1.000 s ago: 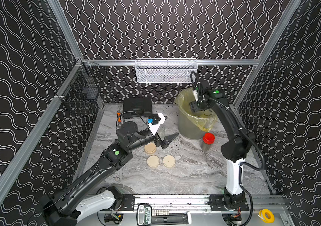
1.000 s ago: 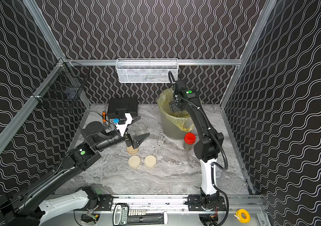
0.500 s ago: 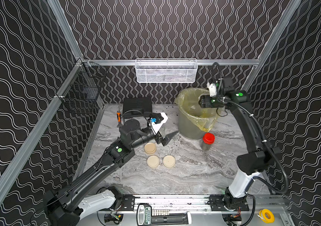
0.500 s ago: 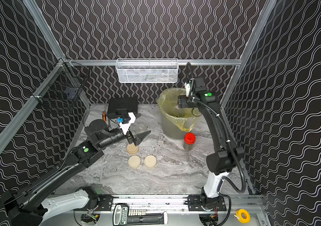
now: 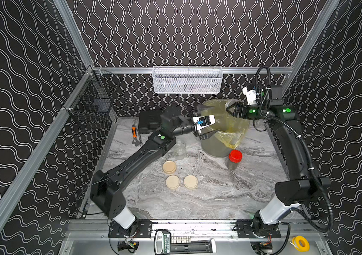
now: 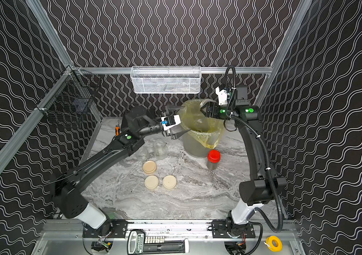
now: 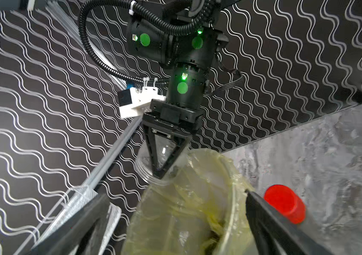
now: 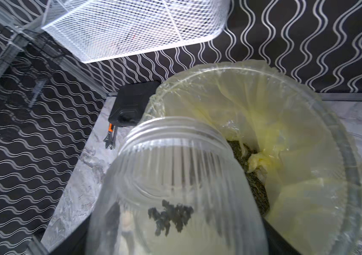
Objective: Empty moldy tea leaves from jars
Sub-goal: Pour the moldy tea leaves from the jar into the trash bin.
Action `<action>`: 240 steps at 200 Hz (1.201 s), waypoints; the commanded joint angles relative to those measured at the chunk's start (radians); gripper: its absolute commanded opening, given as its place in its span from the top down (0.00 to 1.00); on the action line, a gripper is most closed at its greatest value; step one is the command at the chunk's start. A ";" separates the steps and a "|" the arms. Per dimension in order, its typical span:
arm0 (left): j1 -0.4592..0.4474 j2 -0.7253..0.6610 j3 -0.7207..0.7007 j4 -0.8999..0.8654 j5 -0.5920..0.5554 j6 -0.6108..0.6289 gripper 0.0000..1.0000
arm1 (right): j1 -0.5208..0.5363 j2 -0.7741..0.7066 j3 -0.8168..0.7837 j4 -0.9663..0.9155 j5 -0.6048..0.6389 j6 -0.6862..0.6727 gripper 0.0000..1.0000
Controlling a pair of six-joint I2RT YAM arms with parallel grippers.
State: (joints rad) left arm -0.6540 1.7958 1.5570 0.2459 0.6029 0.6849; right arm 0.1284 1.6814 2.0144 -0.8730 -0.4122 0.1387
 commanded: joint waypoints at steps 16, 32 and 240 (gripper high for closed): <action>0.011 0.123 0.128 0.020 0.081 0.197 0.01 | 0.000 -0.037 -0.039 0.074 -0.040 0.004 0.85; 0.012 0.176 0.177 0.023 0.081 0.215 0.01 | 0.000 -0.046 -0.049 0.082 -0.046 0.011 0.85; 0.013 0.464 0.412 0.173 0.104 0.147 0.20 | 0.066 -0.100 -0.100 0.117 -0.102 -0.024 0.86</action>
State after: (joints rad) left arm -0.6376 2.2620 1.9881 0.3508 0.6834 0.9237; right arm 0.1867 1.5803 1.9053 -0.7940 -0.4965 0.1379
